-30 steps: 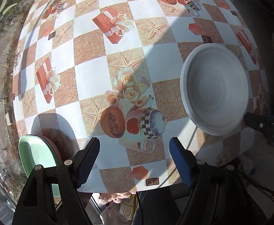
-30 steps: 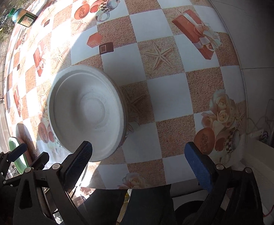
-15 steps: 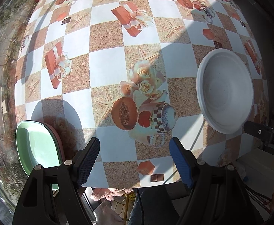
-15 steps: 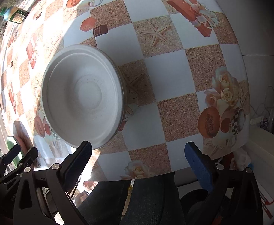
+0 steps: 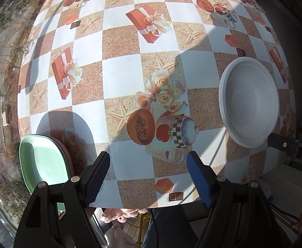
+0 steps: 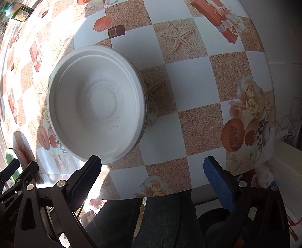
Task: Organize plates and bowls
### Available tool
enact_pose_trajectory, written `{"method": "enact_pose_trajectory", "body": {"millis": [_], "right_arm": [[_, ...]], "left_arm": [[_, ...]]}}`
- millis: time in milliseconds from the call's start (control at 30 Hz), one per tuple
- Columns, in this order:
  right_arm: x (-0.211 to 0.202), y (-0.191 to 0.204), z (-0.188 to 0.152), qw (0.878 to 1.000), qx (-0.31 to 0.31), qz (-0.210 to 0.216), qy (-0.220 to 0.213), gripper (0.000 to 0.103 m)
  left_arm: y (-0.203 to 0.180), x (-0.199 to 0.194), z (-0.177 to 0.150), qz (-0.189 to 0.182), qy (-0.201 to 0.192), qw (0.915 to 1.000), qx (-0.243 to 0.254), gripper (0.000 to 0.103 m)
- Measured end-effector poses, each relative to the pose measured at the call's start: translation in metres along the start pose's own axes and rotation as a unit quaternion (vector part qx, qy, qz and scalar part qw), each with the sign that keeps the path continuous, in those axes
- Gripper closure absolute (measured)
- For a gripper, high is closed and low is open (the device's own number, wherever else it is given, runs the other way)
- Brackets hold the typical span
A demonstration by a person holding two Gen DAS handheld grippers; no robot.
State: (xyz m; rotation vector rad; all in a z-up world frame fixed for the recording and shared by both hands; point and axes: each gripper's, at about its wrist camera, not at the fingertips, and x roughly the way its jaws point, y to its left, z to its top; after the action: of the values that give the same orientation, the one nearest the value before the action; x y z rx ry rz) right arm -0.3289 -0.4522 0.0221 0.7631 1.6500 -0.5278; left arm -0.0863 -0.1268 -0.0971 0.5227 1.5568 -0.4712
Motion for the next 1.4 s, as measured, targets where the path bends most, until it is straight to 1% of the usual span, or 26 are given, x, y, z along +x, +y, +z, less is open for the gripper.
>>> {"method": "enact_pose_trajectory", "body": {"millis": [733, 1267, 1400], "right_arm": [[-0.002, 0.005, 0.013, 1.000, -0.012, -0.011, 0.000, 0.003], [0.001, 0.002, 0.021, 1.000, -0.014, -0.017, 0.001, 0.003], [0.004, 0.000, 0.022, 1.000, -0.015, -0.018, 0.004, 0.003]], "left_arm": [[0.008, 0.006, 0.001, -0.004, 0.007, 0.9999, -0.010, 0.023], [0.009, 0.013, 0.001, -0.005, 0.017, 0.9998, -0.008, 0.023], [0.005, 0.012, 0.002, -0.002, 0.014, 0.9999, -0.003, 0.023]]}}
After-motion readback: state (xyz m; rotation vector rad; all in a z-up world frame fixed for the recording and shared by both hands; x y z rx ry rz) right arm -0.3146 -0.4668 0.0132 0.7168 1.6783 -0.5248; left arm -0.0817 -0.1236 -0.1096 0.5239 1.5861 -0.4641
